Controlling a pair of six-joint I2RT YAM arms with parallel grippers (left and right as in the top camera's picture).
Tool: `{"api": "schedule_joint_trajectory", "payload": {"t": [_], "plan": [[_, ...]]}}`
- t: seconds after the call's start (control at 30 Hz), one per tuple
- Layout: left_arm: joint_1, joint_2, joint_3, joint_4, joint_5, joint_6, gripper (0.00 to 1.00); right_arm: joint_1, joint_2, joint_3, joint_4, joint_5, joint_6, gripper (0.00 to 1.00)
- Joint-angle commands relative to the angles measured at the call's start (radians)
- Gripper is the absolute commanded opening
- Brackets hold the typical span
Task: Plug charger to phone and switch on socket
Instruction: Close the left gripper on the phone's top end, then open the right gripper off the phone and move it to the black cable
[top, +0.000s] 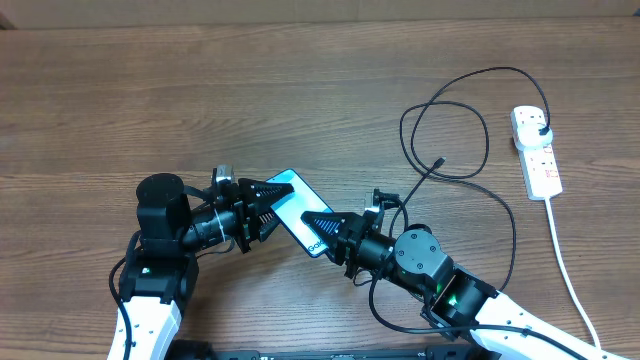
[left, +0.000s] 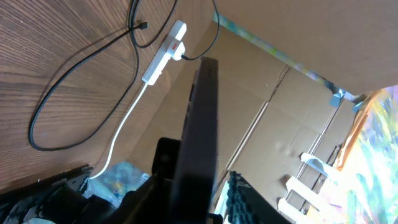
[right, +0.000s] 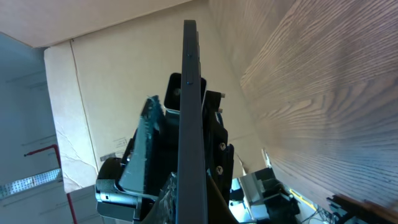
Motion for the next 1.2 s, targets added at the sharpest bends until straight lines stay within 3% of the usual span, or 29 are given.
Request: {"api": "schedule_joint_trajectory", "payload": {"t": [0.0, 0.2, 0.53, 0.7, 0.8, 0.9, 1.07, 1.17], "plan": [[-0.016, 0.002, 0.003, 0.009, -0.031, 0.009, 0.33, 0.020, -0.012, 0.012, 0.013, -0.047, -0.011, 0.04], [-0.066, 0.002, 0.003, 0.012, -0.092, 0.008, 0.29, 0.020, -0.012, 0.012, 0.011, -0.047, -0.012, 0.04], [-0.069, 0.002, 0.003, 0.012, -0.072, 0.008, 0.05, 0.020, -0.012, 0.012, -0.003, -0.035, -0.031, 0.04], [-0.084, 0.002, 0.003, 0.012, -0.084, 0.009, 0.05, 0.020, -0.012, 0.012, -0.004, -0.035, -0.031, 0.06], [-0.085, 0.002, 0.003, 0.011, -0.104, 0.039, 0.04, 0.020, -0.012, 0.012, -0.034, -0.033, -0.031, 0.27], [-0.085, 0.002, 0.003, -0.004, -0.170, 0.146, 0.04, 0.019, -0.012, 0.012, -0.121, 0.013, -0.051, 0.40], [-0.085, 0.002, 0.003, -0.166, -0.331, 0.268, 0.04, -0.001, -0.012, 0.012, -0.222, 0.189, -0.352, 0.51], [-0.084, 0.010, 0.003, -0.283, -0.415, 0.295, 0.04, -0.023, -0.012, 0.012, -0.233, 0.247, -0.550, 0.74]]}}
